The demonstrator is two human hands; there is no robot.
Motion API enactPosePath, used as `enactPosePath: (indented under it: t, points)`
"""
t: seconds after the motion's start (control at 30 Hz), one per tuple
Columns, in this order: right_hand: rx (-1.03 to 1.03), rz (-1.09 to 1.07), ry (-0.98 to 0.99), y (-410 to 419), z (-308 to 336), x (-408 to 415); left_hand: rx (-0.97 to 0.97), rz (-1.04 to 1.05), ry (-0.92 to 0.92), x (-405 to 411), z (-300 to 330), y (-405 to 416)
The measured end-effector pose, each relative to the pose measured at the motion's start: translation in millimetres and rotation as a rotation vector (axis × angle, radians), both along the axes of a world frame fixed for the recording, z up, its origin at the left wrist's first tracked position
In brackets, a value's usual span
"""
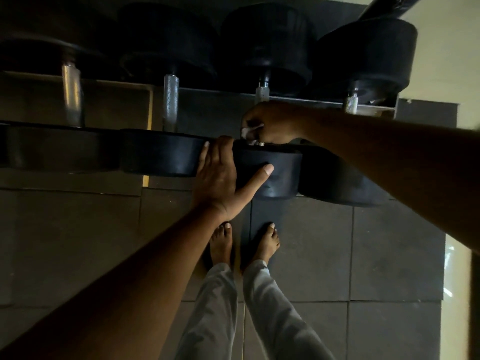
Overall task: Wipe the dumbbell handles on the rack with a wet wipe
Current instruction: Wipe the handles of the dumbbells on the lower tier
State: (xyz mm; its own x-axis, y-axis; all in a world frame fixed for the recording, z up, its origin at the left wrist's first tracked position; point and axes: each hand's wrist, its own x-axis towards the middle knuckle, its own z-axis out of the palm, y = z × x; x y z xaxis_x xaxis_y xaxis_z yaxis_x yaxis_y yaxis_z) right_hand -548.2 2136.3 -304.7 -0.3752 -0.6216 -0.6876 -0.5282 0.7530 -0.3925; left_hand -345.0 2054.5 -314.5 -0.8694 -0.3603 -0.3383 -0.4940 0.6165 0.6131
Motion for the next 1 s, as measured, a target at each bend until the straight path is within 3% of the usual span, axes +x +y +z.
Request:
enactPosePath:
  t: [0.07, 0.17, 0.33, 0.43, 0.57, 0.83, 1.0]
  points:
    - [-0.072, -0.077, 0.023, 21.7, 12.8, -0.2, 0.002, 0.006, -0.04, -2.4, 4.8, 0.6]
    - [-0.224, -0.471, -0.03, 63.2, 22.3, 8.3, 0.006, 0.025, -0.105, -11.9, 18.4, 8.8]
    - [-0.456, -0.968, -0.033, 130.7, 45.2, 11.0, -0.115, -0.183, 0.029, -34.4, 37.7, 37.5]
    - [-0.538, -1.129, -0.057, 156.5, 53.2, 4.2, -0.081, -0.218, 0.049, -54.8, 48.3, 64.9]
    - [-0.556, -1.096, -0.027, 187.3, 57.1, -6.3, -0.022, -0.216, 0.026, -80.7, 47.4, 107.3]
    - [-0.338, -0.801, 0.079, 231.2, 28.7, -36.6, -0.078, -0.02, -0.024, -104.8, 14.5, 175.9]
    - [-0.262, -0.627, 0.016, 249.9, 11.5, -47.7, 0.097, 0.385, 0.066, -116.7, -0.6, 215.5]
